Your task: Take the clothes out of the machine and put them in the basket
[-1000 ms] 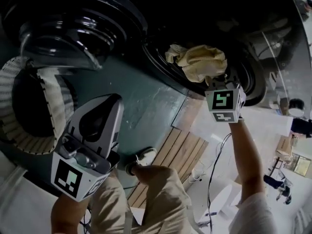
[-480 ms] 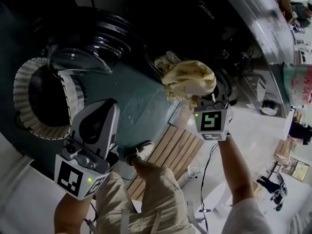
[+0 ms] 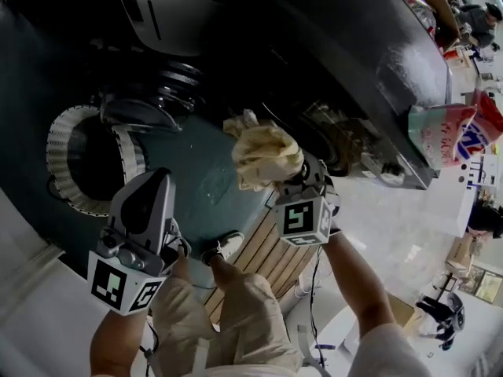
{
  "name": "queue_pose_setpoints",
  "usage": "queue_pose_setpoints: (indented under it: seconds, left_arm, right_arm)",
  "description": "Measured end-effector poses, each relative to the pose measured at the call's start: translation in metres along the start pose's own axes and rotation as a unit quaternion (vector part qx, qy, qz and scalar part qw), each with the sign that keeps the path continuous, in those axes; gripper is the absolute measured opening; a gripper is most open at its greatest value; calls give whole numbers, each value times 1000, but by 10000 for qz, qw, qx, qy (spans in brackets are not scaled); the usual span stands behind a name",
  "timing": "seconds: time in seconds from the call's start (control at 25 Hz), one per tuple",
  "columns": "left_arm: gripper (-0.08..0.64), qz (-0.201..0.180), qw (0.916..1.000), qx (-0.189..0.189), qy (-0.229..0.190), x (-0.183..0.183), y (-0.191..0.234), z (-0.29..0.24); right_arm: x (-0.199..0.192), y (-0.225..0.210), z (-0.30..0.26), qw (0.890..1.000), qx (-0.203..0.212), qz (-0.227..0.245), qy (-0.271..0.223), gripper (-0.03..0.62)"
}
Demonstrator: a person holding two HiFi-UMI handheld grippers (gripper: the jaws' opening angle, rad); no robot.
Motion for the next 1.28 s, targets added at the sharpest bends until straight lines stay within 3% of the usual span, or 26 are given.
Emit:
queue_pose_setpoints:
  seconds: [0.2, 0.32, 0.44, 0.64, 0.76, 0.92, 1.0, 1.16, 1.28]
  left_arm:
    - [14, -148, 9991, 398, -11, 46, -32, 24]
    - [14, -211, 9952, 891, -330, 78, -44, 47]
    - [14, -119, 9857, 1462, -825, 112, -50, 81]
    - [14, -80, 9604, 2313, -1549, 168, -45, 155]
    - [14, 161, 9323, 2903, -2151, 195, -29, 197]
    - [14, 400, 8989, 3362, -2781, 236, -12, 243]
    - [14, 402, 8918, 3397, -2960, 253, -8, 258]
    - [14, 264, 8882, 3399, -3080, 270, 9, 270]
    - [14, 211, 8751, 3628, -3197, 267, 11, 281]
  right_arm:
    - [45, -9, 41, 9978, 375, 258, -491, 69]
    - [77, -23, 54, 9929, 597, 553, -870, 69]
    - [109, -28, 67, 9879, 818, 594, -1172, 69]
    - [181, -25, 82, 9807, 1094, 658, -1484, 69]
    - [240, -30, 82, 9725, 1270, 802, -1779, 69]
    - [304, -20, 104, 9699, 1456, 494, -1889, 69]
    - [335, -13, 113, 9667, 1526, 526, -1985, 69]
    - [384, -3, 109, 9568, 1634, 667, -2310, 69]
    - [410, 6, 101, 9459, 1870, 859, -2510, 69]
Point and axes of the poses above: the fingertips, and each gripper's own axes: z backward along the fingers, y to its left, x out of its top, the point moved 8 cm from there along z, backward along the fingers, and after that the axes turned 5 degrees about z, right-handed, at the moved point
